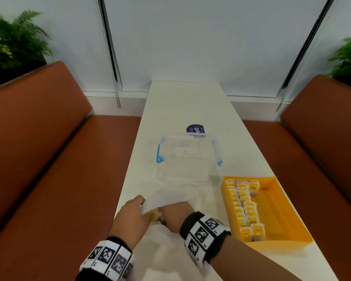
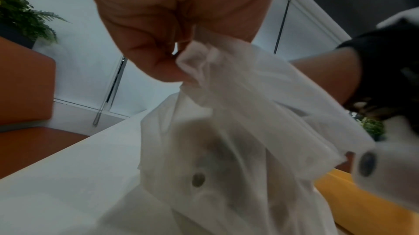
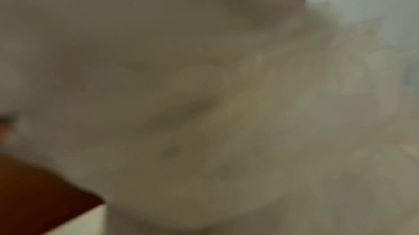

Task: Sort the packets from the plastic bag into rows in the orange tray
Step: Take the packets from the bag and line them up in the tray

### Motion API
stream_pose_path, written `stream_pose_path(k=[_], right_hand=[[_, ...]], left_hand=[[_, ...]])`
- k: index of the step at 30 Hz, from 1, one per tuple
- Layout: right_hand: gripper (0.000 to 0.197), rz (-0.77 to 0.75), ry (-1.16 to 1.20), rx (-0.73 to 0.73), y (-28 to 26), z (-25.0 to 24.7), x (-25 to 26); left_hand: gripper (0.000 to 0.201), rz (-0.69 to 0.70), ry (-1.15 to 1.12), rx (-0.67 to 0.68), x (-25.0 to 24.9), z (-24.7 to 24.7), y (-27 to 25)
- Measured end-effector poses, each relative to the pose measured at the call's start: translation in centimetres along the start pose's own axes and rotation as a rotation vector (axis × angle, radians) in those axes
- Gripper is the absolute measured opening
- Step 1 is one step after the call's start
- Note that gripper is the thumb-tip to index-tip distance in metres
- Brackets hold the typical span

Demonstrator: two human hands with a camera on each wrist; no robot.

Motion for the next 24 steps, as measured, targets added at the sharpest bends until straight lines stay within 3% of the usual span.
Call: stream_pose_path(k=[7,11,15,20,24], right_hand=[[0.020,-0.120,0.292,-0.324,-2.1,-2.9,-1.0],[0.015,0.046,0.703,-0.458,-2.9,-3.7,-4.3],[0.027,0.151,1.022,-0.405,-2.2,-2.7,-5.9],[0.034,0.153,1.114,-0.346,-1.8,-2.7,-6.5],[0.029,0.129,1.327,-0.292,-2.6,-3.2,-6.7]], left_hand=[[0.009,-0.102,-0.034,0.012,1.4,0.3,1.3],[0.013,-0.124,-0.030,0.013,1.6,0.7,1.2],[0.021,-0.163,-0.088,-0.002,1.4,1.1,0.7],[0.007,-0.242,-0.104,0.017,1.8,1.4,0.8],[0.032,-0.298,-0.179,0.011,2.6,0.8,0.7]])
Point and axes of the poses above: each hand's wrist, its own y-axis towards the middle knuckle, its own z-axis out of the palm, x = y × z, the point moved 8 cm from there along y, towards the middle knuckle, and after that the axes turned 5 degrees about -y, right-handed, at the moved point
